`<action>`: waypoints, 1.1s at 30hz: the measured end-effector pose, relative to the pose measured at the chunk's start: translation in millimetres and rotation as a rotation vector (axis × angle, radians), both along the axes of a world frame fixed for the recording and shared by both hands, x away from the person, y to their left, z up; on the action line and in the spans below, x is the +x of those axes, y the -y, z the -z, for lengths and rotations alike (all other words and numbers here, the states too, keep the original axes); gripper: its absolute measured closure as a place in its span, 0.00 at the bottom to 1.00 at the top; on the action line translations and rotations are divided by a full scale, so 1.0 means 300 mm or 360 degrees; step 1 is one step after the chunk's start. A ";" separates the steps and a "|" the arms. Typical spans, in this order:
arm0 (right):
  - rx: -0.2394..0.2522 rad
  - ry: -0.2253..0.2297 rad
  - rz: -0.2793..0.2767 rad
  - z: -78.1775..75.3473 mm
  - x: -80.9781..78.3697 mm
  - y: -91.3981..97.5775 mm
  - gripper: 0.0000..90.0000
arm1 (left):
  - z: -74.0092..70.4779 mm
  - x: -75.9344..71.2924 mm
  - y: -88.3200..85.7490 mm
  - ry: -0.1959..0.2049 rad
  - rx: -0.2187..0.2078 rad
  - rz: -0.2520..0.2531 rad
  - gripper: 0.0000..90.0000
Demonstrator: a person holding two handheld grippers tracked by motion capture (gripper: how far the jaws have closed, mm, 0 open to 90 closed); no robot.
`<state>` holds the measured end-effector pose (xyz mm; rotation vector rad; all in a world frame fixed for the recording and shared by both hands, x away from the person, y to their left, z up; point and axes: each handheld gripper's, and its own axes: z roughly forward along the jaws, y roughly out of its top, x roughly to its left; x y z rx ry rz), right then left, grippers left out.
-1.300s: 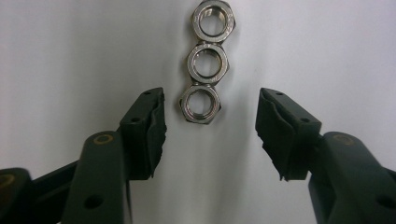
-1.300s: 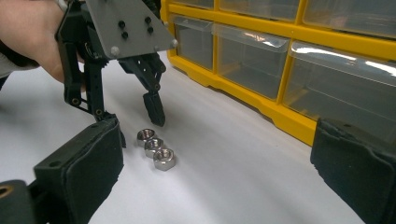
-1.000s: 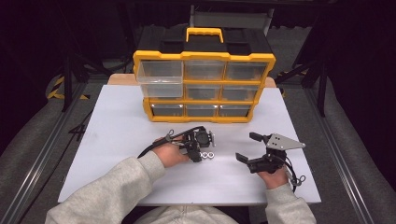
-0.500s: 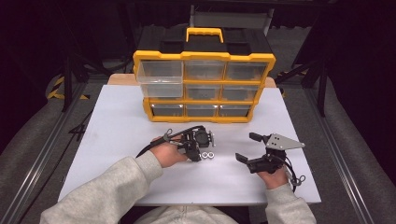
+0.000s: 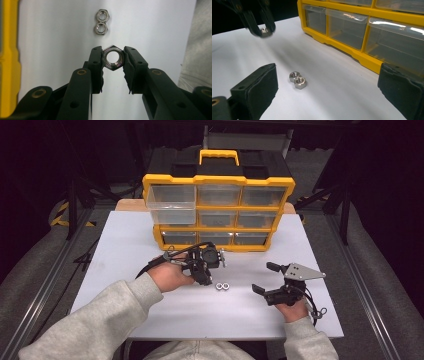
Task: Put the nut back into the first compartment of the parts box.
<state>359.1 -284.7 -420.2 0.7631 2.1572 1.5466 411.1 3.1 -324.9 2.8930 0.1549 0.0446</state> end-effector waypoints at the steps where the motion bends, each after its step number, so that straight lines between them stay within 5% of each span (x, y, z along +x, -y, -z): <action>1: -0.0004 -0.0002 0.0004 0.000 0.001 0.000 0.04 | -0.016 -0.003 -0.004 0.0004 -0.0002 0.0003 0.77; 16: 0.0000 -0.0012 0.0000 0.004 0.003 -0.001 0.04 | -0.291 -0.009 -0.075 0.0083 -0.0018 0.0016 0.77; 33: -0.0003 -0.0004 0.0006 0.003 0.002 0.003 0.03 | -0.546 0.007 -0.165 0.0212 -0.0097 -0.0071 0.77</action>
